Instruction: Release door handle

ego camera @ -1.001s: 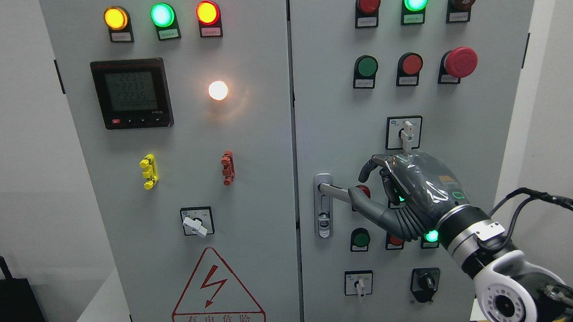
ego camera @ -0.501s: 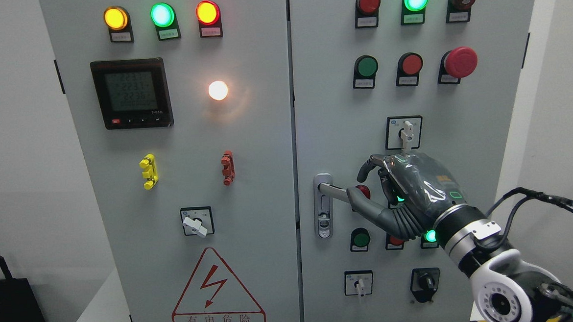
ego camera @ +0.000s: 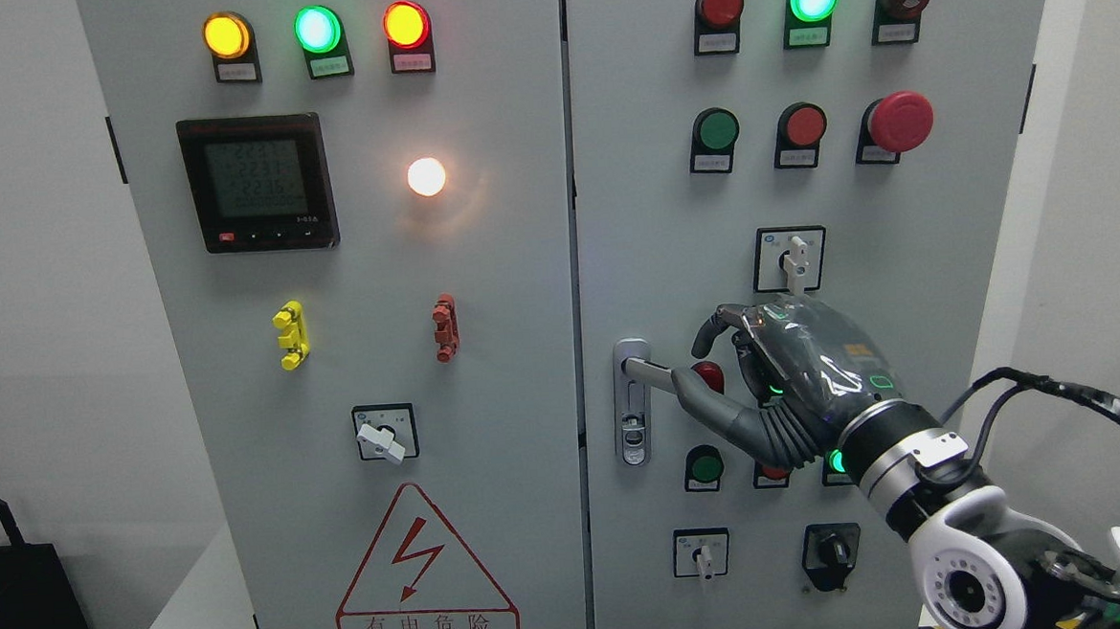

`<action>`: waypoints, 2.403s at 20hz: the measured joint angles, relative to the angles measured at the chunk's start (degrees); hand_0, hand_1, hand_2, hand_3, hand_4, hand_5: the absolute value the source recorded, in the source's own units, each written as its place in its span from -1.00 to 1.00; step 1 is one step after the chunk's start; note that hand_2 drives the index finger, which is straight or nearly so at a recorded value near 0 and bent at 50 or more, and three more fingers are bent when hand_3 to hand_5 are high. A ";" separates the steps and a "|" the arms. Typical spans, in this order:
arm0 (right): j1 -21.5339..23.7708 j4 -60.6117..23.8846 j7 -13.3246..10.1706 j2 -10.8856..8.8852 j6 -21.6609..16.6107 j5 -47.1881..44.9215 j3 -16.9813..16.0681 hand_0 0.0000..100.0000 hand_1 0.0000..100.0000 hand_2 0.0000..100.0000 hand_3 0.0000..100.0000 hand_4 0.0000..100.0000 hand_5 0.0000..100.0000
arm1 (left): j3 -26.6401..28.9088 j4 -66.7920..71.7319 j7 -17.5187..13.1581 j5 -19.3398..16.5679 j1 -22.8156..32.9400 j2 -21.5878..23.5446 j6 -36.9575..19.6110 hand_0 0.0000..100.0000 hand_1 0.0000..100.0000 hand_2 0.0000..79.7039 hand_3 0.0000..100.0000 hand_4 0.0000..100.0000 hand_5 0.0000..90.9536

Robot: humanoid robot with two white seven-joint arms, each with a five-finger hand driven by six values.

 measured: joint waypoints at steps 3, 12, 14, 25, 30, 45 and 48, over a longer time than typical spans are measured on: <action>0.10 0.12 0.06 0.14 -0.02 0.00 0.06 -0.12 -0.44 -0.11 1.00 1.00 0.99 | 0.00 0.00 0.00 0.01 0.00 0.00 0.00 -0.76 -0.22 -1.00 -1.00 -1.00 -1.00; 0.31 0.40 0.09 0.37 -0.10 0.00 0.20 -0.11 -0.43 -0.08 1.00 1.00 0.99 | 0.00 0.00 0.00 0.01 0.00 0.00 0.00 -0.76 -0.22 -1.00 -1.00 -1.00 -1.00; 0.33 0.44 0.09 0.39 -0.16 0.00 0.24 -0.11 -0.43 -0.08 1.00 1.00 0.99 | 0.00 0.00 0.00 0.01 0.00 0.00 0.00 -0.76 -0.22 -1.00 -1.00 -1.00 -1.00; 0.37 0.68 1.79 0.72 -0.19 0.00 0.30 -0.10 -0.44 -0.08 1.00 1.00 0.99 | 0.00 0.00 0.00 0.02 0.00 0.00 0.00 -0.76 -0.22 -1.00 -1.00 -1.00 -1.00; 0.33 0.81 1.85 0.83 -0.20 0.00 0.30 -0.09 -0.44 -0.08 1.00 1.00 0.99 | 0.01 0.00 0.00 0.01 0.00 0.00 0.00 -0.76 -0.22 -1.00 -1.00 -1.00 -1.00; 0.10 0.97 2.03 1.15 -0.30 0.00 0.34 -0.10 -0.41 -0.02 1.00 1.00 0.99 | 0.01 0.00 0.00 -0.01 0.00 0.00 0.00 -0.76 -0.22 -1.00 -1.00 -1.00 -1.00; 0.10 0.98 2.07 1.25 -0.30 0.00 0.36 -0.10 -0.41 -0.02 1.00 1.00 0.99 | 0.01 0.00 0.00 0.00 0.00 0.00 0.00 -0.76 -0.22 -1.00 -1.00 -1.00 -1.00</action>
